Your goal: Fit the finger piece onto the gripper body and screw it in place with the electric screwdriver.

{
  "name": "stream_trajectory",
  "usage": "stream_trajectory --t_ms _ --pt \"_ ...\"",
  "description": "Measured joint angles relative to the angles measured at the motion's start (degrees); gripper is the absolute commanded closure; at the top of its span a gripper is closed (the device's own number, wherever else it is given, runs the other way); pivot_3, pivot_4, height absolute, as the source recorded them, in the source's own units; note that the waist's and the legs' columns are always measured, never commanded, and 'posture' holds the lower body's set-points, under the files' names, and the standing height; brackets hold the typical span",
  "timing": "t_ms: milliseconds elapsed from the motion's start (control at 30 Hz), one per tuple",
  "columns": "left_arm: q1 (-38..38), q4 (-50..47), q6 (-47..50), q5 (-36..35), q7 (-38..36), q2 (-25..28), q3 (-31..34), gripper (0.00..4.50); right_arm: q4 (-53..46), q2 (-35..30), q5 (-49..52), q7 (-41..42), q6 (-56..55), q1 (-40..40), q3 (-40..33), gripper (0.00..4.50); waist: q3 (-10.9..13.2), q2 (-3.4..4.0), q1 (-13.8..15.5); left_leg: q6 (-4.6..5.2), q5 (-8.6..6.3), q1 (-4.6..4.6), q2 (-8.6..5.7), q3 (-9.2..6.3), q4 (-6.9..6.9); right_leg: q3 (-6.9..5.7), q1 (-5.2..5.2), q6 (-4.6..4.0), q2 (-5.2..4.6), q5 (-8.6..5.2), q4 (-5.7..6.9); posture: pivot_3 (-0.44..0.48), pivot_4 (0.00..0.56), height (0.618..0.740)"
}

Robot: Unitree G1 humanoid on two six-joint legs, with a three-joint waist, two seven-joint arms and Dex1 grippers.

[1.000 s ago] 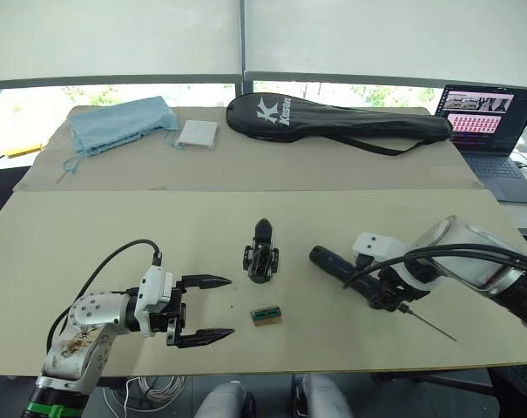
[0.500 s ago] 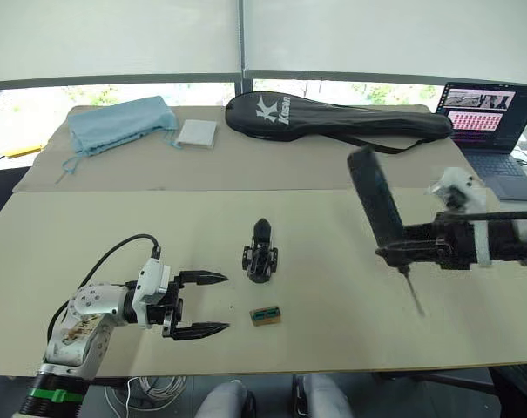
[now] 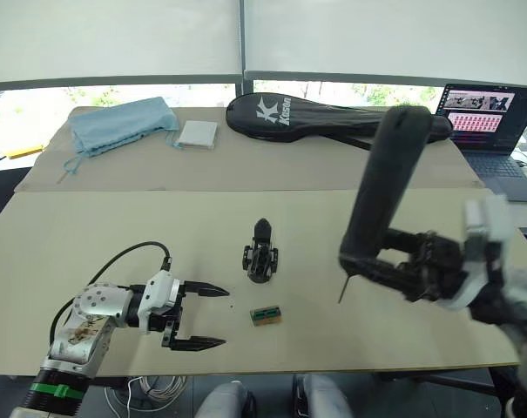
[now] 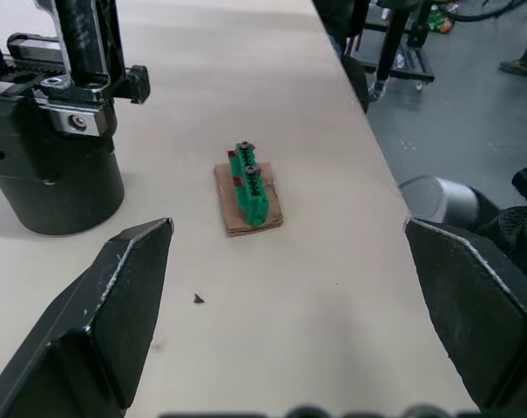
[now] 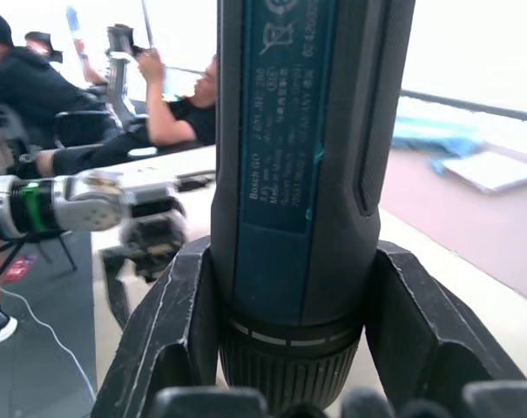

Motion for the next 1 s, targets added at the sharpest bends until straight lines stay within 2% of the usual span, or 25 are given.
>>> stream_trajectory --t_ms 133,333,433,1000 --pt "0.62 -0.68 0.37 2.09 3.01 -2.15 -2.54 0.00 4.38 4.05 -7.98 3.83 -15.25 -1.06 9.34 2.58 -0.02 -0.03 -0.35 -0.03 0.02 0.07 0.00 0.02 0.01 -0.01 -0.01 -0.02 0.33 -0.02 0.11 0.000 0.150 0.740" --pt "1.06 0.45 -1.25 5.95 6.73 -5.56 -5.92 0.00 9.14 3.69 -9.77 9.69 -24.61 -2.51 15.57 2.58 -0.01 -0.03 -0.15 -0.03 0.03 0.06 0.01 0.02 0.09 0.04 -0.02 -0.03 0.30 -0.02 0.15 0.000 0.150 0.740" --pt "0.93 0.50 -1.73 6.16 8.51 -7.56 -7.03 0.00 10.70 3.39 -9.75 11.20 -25.96 -4.17 17.50 2.58 -0.02 -0.05 -0.13 -0.02 0.02 0.06 0.05 0.02 0.12 0.23 -0.04 -0.07 0.08 -0.03 0.21 0.000 0.150 0.740" --pt "-1.26 1.07 -2.96 10.21 12.73 -9.33 -10.09 0.00 14.84 2.01 -10.61 11.69 -27.16 -4.91 24.16 2.58 -0.03 -0.06 0.38 0.05 0.00 0.03 0.01 0.02 0.30 0.25 -0.08 -0.13 -0.18 -0.07 0.48 0.000 0.150 0.740"
